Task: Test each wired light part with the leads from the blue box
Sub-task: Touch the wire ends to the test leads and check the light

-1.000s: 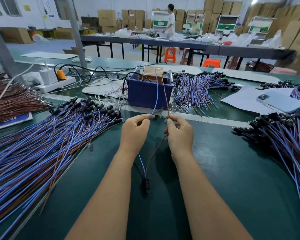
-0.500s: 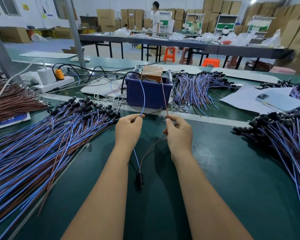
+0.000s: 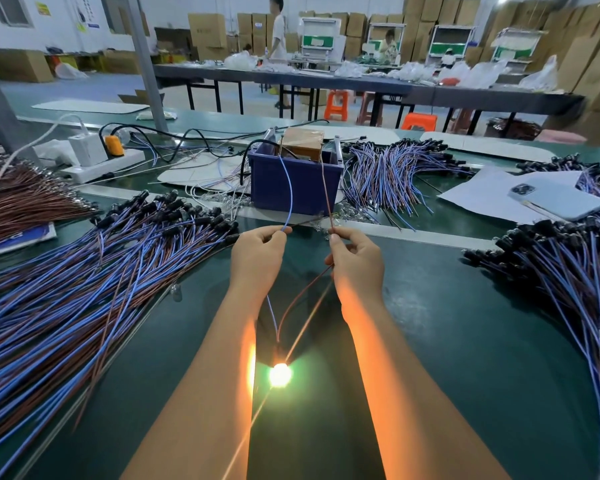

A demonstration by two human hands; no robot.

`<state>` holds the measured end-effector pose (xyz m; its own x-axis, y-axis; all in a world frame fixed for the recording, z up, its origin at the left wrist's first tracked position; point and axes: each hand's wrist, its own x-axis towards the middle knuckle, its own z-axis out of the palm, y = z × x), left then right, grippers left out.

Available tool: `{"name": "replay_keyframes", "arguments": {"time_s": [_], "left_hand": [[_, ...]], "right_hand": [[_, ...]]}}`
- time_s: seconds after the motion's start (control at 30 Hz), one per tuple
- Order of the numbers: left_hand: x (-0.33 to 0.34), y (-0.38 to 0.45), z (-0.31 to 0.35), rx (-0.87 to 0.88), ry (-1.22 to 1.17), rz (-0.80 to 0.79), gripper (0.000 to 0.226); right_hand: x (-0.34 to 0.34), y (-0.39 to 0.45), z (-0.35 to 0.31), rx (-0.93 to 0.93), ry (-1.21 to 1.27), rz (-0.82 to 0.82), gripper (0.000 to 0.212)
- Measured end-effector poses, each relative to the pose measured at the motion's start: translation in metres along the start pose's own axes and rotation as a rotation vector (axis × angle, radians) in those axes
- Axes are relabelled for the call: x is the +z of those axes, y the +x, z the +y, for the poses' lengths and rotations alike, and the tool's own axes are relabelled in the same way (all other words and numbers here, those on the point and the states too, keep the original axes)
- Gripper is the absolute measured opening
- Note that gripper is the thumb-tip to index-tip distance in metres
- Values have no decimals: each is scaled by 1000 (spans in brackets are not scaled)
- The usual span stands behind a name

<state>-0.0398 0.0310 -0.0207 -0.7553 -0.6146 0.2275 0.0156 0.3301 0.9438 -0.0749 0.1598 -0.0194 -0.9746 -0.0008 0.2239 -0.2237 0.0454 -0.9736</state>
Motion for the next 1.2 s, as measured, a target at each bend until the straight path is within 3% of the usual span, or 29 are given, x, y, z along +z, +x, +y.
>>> {"name": "replay_keyframes", "arguments": {"time_s": [0.5,0.7,0.8,1.0,1.1,1.2], "left_hand": [[-1,-2,7,-42,-67,-39,26],[11,-12,20,-90,-272,-198,25],[13,-13,24,-209,-396,-226,34],[4,-10,25,-262,-699,-197,12],[-1,-2,24,-306,-886,-132,15],[-1,-2,22,-283,-947,-69,18]], "right_hand": [[1,-2,-2,-30,-12,-30,17],[10,-13,-8,-215,28,-150,14],[10,-13,-7,-188,77,-172,21],[9,-11,-4,-91,160,-286,26],[11,-11,0,-121,-92,-368,28],[14,-17,0,-205,-204,-476,54]]}}
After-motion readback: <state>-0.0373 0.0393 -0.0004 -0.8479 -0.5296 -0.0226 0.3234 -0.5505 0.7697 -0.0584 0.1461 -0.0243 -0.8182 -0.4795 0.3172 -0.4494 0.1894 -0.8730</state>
